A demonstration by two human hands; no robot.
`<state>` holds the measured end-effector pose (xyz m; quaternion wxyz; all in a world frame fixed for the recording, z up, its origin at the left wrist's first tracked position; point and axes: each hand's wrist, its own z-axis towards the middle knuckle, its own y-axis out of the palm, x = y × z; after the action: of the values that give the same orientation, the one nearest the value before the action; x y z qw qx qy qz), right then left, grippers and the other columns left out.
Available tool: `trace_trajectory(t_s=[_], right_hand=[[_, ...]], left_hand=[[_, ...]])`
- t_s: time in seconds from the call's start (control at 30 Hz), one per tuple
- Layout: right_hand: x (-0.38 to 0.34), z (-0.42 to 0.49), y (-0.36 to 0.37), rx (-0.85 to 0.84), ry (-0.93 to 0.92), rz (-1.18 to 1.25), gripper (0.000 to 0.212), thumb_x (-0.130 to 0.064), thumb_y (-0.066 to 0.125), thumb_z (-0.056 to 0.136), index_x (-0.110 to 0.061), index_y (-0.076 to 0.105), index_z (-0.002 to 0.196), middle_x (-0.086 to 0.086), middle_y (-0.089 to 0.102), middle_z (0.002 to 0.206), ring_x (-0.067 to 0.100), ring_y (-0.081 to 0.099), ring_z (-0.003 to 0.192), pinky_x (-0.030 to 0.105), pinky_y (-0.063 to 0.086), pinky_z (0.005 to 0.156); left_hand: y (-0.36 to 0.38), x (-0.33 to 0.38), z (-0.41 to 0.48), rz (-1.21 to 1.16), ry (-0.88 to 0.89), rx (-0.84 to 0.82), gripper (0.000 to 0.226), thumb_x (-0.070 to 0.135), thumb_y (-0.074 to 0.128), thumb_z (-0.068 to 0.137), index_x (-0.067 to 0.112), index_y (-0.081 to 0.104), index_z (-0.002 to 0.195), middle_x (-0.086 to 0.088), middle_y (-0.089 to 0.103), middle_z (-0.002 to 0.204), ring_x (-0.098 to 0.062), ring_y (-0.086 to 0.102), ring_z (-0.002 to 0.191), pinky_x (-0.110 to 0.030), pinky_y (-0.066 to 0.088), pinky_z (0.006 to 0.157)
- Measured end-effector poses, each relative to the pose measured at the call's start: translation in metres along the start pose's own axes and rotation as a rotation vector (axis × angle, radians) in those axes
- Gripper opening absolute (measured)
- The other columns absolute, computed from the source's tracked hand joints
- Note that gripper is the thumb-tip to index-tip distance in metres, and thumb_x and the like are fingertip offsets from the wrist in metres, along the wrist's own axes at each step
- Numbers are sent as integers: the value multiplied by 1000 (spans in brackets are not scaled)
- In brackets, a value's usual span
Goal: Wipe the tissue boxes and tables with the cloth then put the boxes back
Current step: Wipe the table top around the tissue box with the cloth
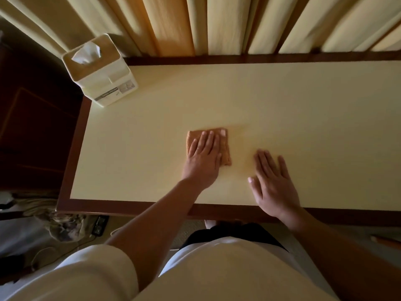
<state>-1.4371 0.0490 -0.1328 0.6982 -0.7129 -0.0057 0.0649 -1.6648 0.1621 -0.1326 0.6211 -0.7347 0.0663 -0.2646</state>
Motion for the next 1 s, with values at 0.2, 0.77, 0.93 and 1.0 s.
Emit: trace_trajectory(t_s=[0.2,0.77,0.93,1.0], right_hand=[[-1,-6,4,-11,35,-23,65,-39,23,111,3,29,159,20,22,169,31,13,160,57,17,126],[123,-113,-13,57,591,9,67,-40,25,109,2,23,161,23,22,168,35,16,159,59,11,128],[151,-128,-3,31,522,41,68,-43,24,110,3,24,160,23,21,169,35,13,159,61,12,127],[150,-128,-4,45,515,42,67,-43,25,110,1,24,161,21,20,169,33,13,159,61,11,126]], left_hand=[[18,37,-23,36,177,-99,65,40,18,108,11,25,166,-7,20,175,-28,10,163,-49,12,132],[49,176,5,130,403,-179,64,38,21,108,10,33,164,-9,29,172,-30,20,161,-51,17,130],[64,240,35,190,506,-251,65,40,13,109,13,18,168,-5,13,176,-26,5,163,-46,6,132],[66,251,56,215,492,-304,67,42,8,108,15,10,169,-2,5,177,-25,-3,163,-45,-1,132]])
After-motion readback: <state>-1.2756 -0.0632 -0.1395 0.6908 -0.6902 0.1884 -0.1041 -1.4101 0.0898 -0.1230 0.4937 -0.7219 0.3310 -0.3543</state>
